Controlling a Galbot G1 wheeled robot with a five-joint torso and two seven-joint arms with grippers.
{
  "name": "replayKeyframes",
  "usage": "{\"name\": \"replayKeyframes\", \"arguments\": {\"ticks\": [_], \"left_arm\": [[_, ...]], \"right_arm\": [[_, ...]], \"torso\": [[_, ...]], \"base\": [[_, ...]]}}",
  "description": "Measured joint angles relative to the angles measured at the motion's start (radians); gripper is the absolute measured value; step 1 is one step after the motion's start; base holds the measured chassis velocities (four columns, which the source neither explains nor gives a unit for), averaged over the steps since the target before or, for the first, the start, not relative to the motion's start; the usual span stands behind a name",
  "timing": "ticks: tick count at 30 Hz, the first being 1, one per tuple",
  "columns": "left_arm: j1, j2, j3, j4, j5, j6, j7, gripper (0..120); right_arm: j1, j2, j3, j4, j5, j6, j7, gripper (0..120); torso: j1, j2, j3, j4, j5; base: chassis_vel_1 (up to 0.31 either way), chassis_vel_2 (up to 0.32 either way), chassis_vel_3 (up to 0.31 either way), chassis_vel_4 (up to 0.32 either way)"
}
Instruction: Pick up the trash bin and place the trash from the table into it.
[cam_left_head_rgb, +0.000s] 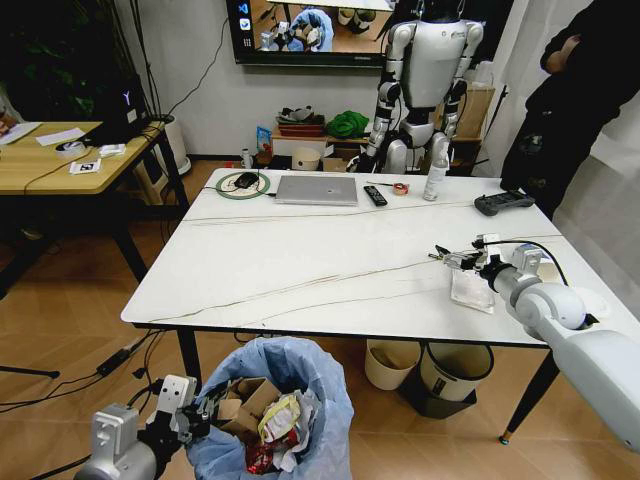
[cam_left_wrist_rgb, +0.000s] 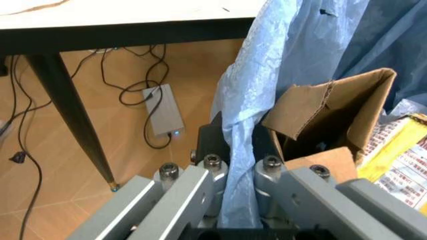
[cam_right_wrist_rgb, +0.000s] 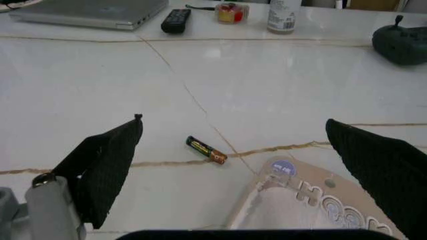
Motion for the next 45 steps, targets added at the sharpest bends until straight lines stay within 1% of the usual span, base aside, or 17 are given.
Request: {"name": "replayKeyframes", "arguments": {"ticks": [11,15,22,37,39,42,45], "left_arm": [[-0.014,0.006,0.0,0.0,-0.01,0.002,-0.001,0],[-0.025,0.006,-0.001,0.0,-0.016,0.002,-0.002,0],[-0.033,0.003,0.002,0.0,-0.021,0.003,-0.002,0],[-0.057,0.006,0.004,0.0,-0.045,0.005,-0.005,0],[-0.062,0.008,0.004,0.0,-0.051,0.007,-0.006,0],[-0.064,0.01,0.004,0.0,-0.054,0.008,-0.007,0],[-0.067,0.011,0.005,0.0,-0.057,0.008,-0.007,0]], "right_arm": [[0.068,0.009,-0.059,-0.075,-0.012,0.008,-0.047,100],[0.125,0.024,-0.119,-0.127,-0.02,0.021,-0.074,100],[0.181,0.053,-0.18,-0.179,-0.033,0.036,-0.101,100],[0.255,0.096,-0.274,-0.282,-0.041,0.046,-0.122,100],[0.269,0.105,-0.293,-0.312,-0.049,0.049,-0.124,100],[0.277,0.11,-0.302,-0.332,-0.051,0.052,-0.126,100],[0.284,0.116,-0.308,-0.352,-0.054,0.058,-0.128,100]], "torso": [[0.0,0.0,0.0,0.0,-0.0003],[0.0,0.0,0.0,0.0001,-0.0001],[0.0,0.0,0.0,0.0001,0.0],[0.0,0.0,0.0,0.0001,-0.0001],[0.0,0.0,0.0,0.0,-0.0004],[0.0,0.0,0.0,0.0,0.0002],[0.0,0.0,0.0,0.0001,-0.0005]], "base": [[0.0,0.0,0.0,0.0],[0.0,0.0,0.0,0.0],[0.0,0.0,0.0,0.0],[0.0,0.0,0.0,0.0],[0.0,0.0,0.0,0.0],[0.0,0.0,0.0,0.0],[0.0,0.0,0.0,0.0]]}}
